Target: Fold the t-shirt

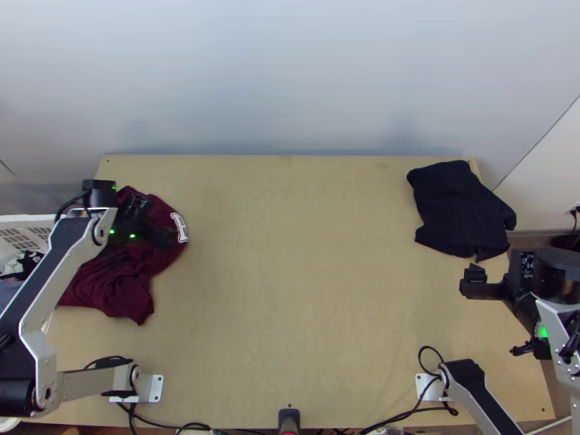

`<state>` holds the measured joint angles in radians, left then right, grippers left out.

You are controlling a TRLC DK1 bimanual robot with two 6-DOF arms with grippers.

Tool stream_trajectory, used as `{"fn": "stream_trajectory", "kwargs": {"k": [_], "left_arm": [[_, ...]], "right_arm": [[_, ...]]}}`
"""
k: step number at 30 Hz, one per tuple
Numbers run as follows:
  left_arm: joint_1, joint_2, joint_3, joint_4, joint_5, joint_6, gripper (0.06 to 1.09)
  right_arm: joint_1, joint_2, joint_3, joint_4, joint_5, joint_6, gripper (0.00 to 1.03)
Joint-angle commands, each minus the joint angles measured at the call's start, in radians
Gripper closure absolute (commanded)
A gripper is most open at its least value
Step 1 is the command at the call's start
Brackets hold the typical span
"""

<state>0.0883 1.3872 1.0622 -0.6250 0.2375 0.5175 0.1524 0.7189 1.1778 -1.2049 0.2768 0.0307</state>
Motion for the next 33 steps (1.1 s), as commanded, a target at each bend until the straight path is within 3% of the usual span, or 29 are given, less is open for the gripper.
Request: {"fn": "stream_trajectory", "kwargs": {"k": [1,8,11,15,16,21,24,33], "left_arm": [[0.16,0.093,-0.01,0.005,-0.09,0.161,0.14],[0.199,0.147,-0.091,0.093,-0.119,0.217,0.24],[0.199,0.154,-0.111,0.094,-0.116,0.231,0.45],[0.194,0.153,-0.094,0.093,-0.102,0.208,0.92],[0.195,0.147,-0.076,0.085,-0.089,0.182,0.97],[0.154,0.078,0.039,-0.059,0.06,0.061,1.01],[0.031,-0.022,0.18,-0.182,0.218,-0.125,1.04],[-0.679,-0.099,0.325,-0.148,0.178,-0.405,1.03]], "right_arm": [[0.006,0.016,0.003,0.018,0.001,0.0,0.05],[0.007,0.039,0.042,0.021,0.002,-0.008,0.05],[0.007,0.039,0.04,0.021,0.002,-0.011,0.05],[0.007,0.045,0.046,0.022,0.002,-0.011,0.05],[0.007,0.045,0.046,0.022,0.002,-0.011,0.05],[0.013,0.034,0.023,0.021,0.001,-0.009,0.05],[0.018,0.005,-0.04,0.022,0.001,-0.009,0.05],[0.021,-0.162,-0.29,0.007,0.002,-0.011,0.05]]}}
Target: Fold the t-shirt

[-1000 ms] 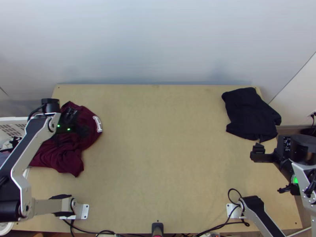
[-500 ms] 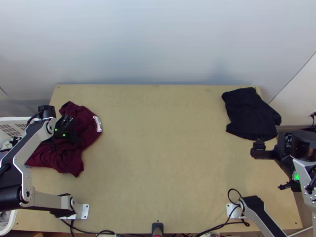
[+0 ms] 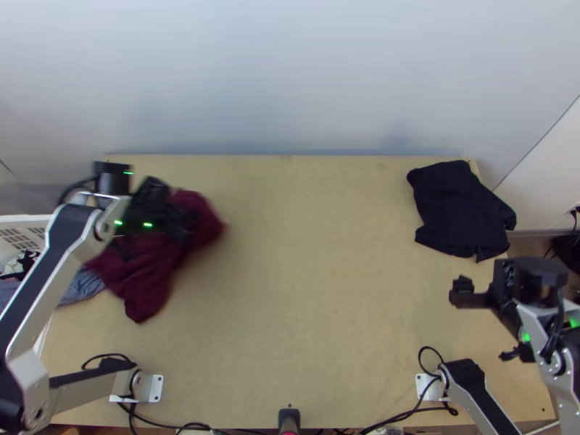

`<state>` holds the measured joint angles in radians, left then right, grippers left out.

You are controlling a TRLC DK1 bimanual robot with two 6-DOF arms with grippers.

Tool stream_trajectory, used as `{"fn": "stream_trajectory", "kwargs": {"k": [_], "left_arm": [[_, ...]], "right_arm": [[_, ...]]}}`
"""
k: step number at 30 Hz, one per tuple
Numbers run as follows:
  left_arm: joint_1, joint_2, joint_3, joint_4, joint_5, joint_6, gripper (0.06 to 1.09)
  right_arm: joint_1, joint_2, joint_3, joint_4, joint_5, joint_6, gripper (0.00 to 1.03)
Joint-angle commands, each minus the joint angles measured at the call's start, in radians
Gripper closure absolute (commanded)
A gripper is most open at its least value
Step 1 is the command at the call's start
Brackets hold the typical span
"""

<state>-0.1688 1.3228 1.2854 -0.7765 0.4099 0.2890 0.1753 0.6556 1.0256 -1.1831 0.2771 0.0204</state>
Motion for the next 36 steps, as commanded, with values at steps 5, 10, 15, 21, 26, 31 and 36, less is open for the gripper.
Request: {"fn": "stream_trajectory", "kwargs": {"k": [5,10,15,21,26,31,36], "left_arm": [[-0.702,0.098,0.078,0.126,-0.022,-0.229,1.01],[-0.87,0.251,0.138,0.227,-0.022,-0.277,0.09],[-0.85,0.27,0.223,0.152,-0.023,-0.234,0.09],[-0.578,0.187,0.2,-0.106,-0.02,-0.053,0.1],[-0.374,0.133,-0.008,-0.181,-0.088,0.084,0.11],[-0.239,0.093,-0.146,-0.148,-0.164,0.102,0.11],[-0.192,0.067,-0.19,-0.113,-0.232,0.124,0.11]], "right_arm": [[-0.023,-0.185,-0.231,-0.046,0.002,0.004,0.05],[-0.062,-0.215,-0.266,-0.047,0.002,0.004,0.05],[-0.057,-0.162,-0.219,-0.044,0.001,0.003,0.05],[-0.014,-0.067,-0.168,-0.007,-0.021,0.003,0.05],[0.079,0.084,-0.111,0.037,-0.104,0.006,0.05],[0.236,0.268,-0.045,0.054,-0.194,0.012,0.05],[0.449,0.397,-0.012,0.065,-0.22,0.007,0.05]]}}
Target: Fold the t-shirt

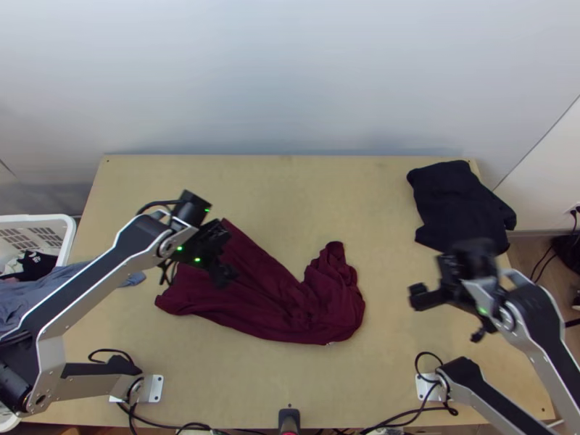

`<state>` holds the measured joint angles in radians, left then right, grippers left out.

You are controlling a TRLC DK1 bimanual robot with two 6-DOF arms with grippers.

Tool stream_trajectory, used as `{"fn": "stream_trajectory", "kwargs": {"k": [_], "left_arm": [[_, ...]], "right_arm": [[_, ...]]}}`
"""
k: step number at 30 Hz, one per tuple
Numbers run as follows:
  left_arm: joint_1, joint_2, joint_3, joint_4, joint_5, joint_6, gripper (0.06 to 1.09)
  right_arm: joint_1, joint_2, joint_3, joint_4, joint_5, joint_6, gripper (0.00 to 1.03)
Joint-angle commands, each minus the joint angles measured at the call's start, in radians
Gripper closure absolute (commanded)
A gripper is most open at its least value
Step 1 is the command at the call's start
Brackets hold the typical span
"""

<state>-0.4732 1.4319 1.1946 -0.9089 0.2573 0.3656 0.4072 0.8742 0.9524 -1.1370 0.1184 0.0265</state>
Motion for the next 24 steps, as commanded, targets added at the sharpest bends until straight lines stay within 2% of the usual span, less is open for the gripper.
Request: {"fn": "stream_trajectory", "kwargs": {"k": [1,9,18,20,24], "left_arm": [[0.127,-0.039,-0.099,0.022,-0.095,0.055,0.11],[0.235,-0.002,-0.109,0.058,-0.122,0.064,0.11],[0.254,-0.014,-0.082,0.053,-0.144,0.055,0.11],[0.254,-0.019,-0.084,0.053,-0.151,0.055,0.11],[0.255,-0.034,-0.087,0.053,-0.167,0.053,0.11]], "right_arm": [[0.245,0.206,0.077,0.019,-0.065,-0.002,0.05],[0.282,0.447,0.069,0.059,-0.068,-0.054,0.05],[0.298,0.614,0.207,0.092,-0.157,-0.03,0.11],[0.298,0.64,0.218,0.094,-0.172,-0.023,0.16],[0.288,0.674,0.212,0.094,-0.189,-0.02,0.16]]}}
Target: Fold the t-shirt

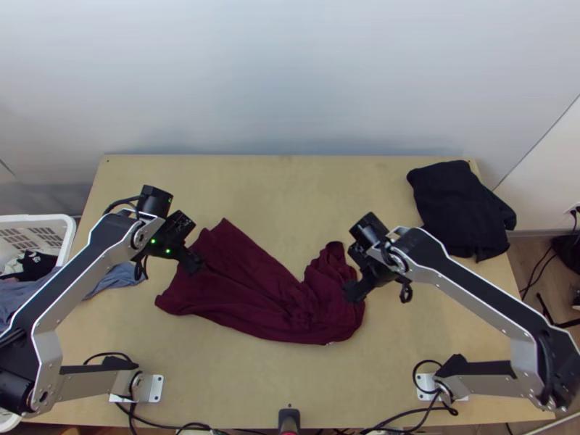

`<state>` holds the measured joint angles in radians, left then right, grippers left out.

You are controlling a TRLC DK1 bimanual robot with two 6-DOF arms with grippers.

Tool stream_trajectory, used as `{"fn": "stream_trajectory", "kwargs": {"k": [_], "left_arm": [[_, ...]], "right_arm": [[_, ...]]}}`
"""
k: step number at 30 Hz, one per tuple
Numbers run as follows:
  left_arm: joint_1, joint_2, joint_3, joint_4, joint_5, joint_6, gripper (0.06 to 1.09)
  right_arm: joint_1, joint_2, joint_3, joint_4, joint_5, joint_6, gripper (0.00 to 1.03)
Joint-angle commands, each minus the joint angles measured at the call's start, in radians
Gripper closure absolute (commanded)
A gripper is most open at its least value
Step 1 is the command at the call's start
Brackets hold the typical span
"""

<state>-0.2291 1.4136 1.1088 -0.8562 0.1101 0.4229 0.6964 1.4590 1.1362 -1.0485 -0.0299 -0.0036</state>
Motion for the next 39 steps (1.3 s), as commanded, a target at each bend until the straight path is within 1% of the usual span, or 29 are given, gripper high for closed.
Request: {"fn": "stream_trajectory", "kwargs": {"k": [1,3,6,8,9,10,14,15,16,19,22,23,26,28,30,32,35,36,39], "left_arm": [[0.011,-0.018,-0.003,0.0,-0.021,-0.004,0.11],[0.011,-0.021,-0.009,0.0,-0.023,-0.007,0.11],[0.014,-0.028,-0.018,0.002,-0.035,-0.009,0.11],[0.02,-0.038,-0.03,0.005,-0.041,-0.009,0.11],[0.025,-0.044,-0.035,0.006,-0.043,-0.009,0.11],[0.03,-0.05,-0.041,0.008,-0.043,-0.009,0.11],[0.054,-0.071,-0.063,0.016,-0.044,-0.009,0.11],[0.056,-0.074,-0.066,0.017,-0.044,-0.009,0.11],[0.057,-0.077,-0.07,0.019,-0.044,-0.009,0.11],[0.053,-0.081,-0.084,0.026,-0.044,-0.018,0.11],[0.053,-0.081,-0.095,0.043,-0.046,-0.024,0.11],[0.053,-0.081,-0.098,0.048,-0.047,-0.024,0.11],[0.051,-0.082,-0.113,0.054,-0.055,-0.024,0.11],[0.042,-0.087,-0.133,0.069,-0.066,-0.024,0.11],[0.031,-0.085,-0.155,0.082,-0.076,-0.001,0.11],[0.02,-0.074,-0.171,0.082,-0.079,0.037,0.11],[0.016,-0.047,-0.178,0.126,-0.148,0.053,0.11],[0.02,-0.041,-0.175,0.151,-0.159,0.062,0.11],[0.053,-0.007,-0.132,0.175,-0.164,0.062,0.11]], "right_arm": [[-0.011,0.09,0.025,0.005,-0.061,0.01,0.16],[-0.018,0.09,0.022,0.005,-0.107,0.016,0.21],[0.0,0.084,0.025,0.016,-0.146,0.045,0.21],[0.029,0.089,0.025,0.027,-0.148,0.054,0.22],[0.041,0.092,0.023,0.039,-0.148,0.054,0.24],[0.049,0.097,0.017,0.048,-0.148,0.054,0.25],[0.051,0.12,-0.01,0.082,-0.148,0.056,0.25],[0.051,0.124,-0.018,0.091,-0.148,0.056,0.26],[0.049,0.126,-0.026,0.111,-0.148,0.056,0.32],[0.048,0.132,-0.049,0.163,-0.146,0.054,0.41],[0.043,0.155,-0.061,0.185,-0.146,0.051,0.43],[0.041,0.158,-0.064,0.193,-0.146,0.048,0.49],[0.037,0.115,-0.07,0.239,-0.146,0.047,0.73],[0.037,0.07,-0.056,0.243,-0.145,0.042,0.87],[0.037,0.031,-0.049,0.246,-0.145,0.033,1.0],[0.037,-0.003,-0.055,0.246,-0.145,0.033,1.0],[0.034,-0.032,-0.075,0.246,-0.146,0.034,1.0],[0.032,-0.045,-0.082,0.245,-0.146,0.036,1.0],[0.032,-0.083,-0.09,0.24,-0.146,0.037,1.0]]}}
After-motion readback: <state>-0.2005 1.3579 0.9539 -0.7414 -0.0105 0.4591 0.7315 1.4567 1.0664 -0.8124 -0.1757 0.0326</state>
